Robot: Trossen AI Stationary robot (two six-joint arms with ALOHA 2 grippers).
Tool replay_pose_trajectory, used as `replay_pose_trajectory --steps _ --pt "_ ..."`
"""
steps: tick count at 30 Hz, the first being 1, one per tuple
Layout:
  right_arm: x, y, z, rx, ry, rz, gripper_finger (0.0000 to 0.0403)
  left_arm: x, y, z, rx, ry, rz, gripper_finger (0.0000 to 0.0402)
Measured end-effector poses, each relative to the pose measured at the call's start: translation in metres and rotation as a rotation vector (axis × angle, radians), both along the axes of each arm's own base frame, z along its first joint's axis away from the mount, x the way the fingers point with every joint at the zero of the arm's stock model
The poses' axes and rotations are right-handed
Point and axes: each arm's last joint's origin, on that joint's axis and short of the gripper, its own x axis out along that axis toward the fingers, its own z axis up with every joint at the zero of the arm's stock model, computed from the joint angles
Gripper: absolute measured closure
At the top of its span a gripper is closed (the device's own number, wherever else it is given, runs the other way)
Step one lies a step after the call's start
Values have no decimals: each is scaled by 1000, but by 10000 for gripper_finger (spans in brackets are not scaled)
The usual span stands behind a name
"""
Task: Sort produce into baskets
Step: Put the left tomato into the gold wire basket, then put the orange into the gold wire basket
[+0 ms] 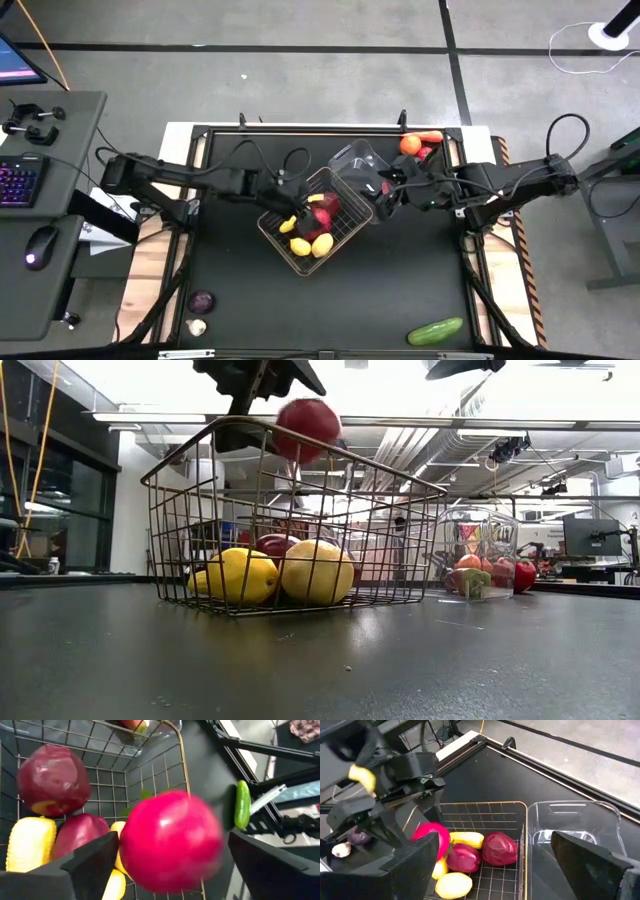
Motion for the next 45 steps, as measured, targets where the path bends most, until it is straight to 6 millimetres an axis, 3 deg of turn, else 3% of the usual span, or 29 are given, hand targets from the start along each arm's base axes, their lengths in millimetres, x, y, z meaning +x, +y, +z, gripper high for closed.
replay_pose_trajectory --steps 4,11,17,21,23,26,33,40,45 --pt "0 0 0 0 0 0 26 -1 5 -1 -31 10 -44 6" --pt "0 -1 0 16 -22 -37 26 -12 11 14 26 -38 -63 7" --pt "1 -1 0 59 -62 -110 26 -51 29 46 255 -55 10 7" --pt "9 -13 -5 53 -94 -267 26 -81 45 62 377 -37 119 7" --pt "12 -32 -10 81 -99 -391 26 -91 54 67 397 -33 167 7" --pt "7 -75 -22 154 -19 -587 26 -99 68 72 404 -46 234 7" --pt "-37 -172 -55 232 346 -1028 26 -102 91 69 435 -3 303 7" --pt "-50 -237 -84 310 551 -974 26 -100 111 61 412 45 383 7" --pt "-50 -280 -112 399 538 -893 26 -102 128 56 339 51 463 7"
